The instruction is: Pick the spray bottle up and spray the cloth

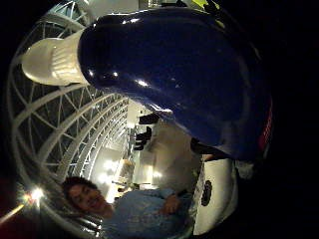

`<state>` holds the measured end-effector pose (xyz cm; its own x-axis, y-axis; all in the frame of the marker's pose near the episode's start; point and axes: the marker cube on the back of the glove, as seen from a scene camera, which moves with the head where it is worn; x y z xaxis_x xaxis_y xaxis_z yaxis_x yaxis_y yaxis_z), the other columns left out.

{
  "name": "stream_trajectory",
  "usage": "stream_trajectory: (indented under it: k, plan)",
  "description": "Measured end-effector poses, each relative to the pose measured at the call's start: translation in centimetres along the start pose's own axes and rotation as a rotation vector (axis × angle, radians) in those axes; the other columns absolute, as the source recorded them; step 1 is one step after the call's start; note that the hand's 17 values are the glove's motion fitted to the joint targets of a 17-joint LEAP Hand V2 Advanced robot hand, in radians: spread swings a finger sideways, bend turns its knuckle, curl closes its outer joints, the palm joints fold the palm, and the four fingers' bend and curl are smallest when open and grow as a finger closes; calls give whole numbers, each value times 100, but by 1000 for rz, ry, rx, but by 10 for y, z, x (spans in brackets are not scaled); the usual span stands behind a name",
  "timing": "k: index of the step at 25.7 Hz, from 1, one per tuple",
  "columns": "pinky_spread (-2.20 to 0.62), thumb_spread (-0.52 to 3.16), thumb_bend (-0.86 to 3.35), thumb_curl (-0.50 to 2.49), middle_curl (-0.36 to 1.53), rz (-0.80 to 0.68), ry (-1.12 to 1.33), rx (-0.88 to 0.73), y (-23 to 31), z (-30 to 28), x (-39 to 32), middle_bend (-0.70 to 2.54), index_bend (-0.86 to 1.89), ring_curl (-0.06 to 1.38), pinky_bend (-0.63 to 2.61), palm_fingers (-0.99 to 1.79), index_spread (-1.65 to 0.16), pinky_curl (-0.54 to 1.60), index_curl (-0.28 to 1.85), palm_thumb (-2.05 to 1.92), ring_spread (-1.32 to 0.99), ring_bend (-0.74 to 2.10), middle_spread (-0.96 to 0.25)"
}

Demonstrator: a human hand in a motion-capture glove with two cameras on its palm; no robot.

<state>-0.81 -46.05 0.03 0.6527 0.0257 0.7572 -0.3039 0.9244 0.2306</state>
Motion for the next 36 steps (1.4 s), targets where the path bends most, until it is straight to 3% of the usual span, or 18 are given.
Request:
stream_trajectory:
  k: [6,12,15,22,30,36]
  plan:
    - [10,77,-2,53,42,-7,40,-25,-27,60,19,33,10,36,33,88,-31,35,17,104,-2,54,-7]
    - [10,79,-3,53,41,6,106,-109,-17,63,27,30,7,35,36,86,-31,36,17,102,-3,52,-7]
    - [13,83,-3,52,41,8,126,-134,-2,47,24,29,-5,36,44,61,-34,40,13,100,-2,49,-6]
    - [15,89,-4,49,41,-34,358,-121,91,-58,20,32,1,34,53,49,-37,40,7,92,0,49,-4]
    - [18,96,-3,46,41,91,634,-74,254,-177,53,35,13,32,50,49,-38,38,11,84,3,44,-3]
    - [20,100,-2,45,41,152,740,-34,317,-226,71,35,15,31,44,50,-38,37,15,84,5,40,-2]
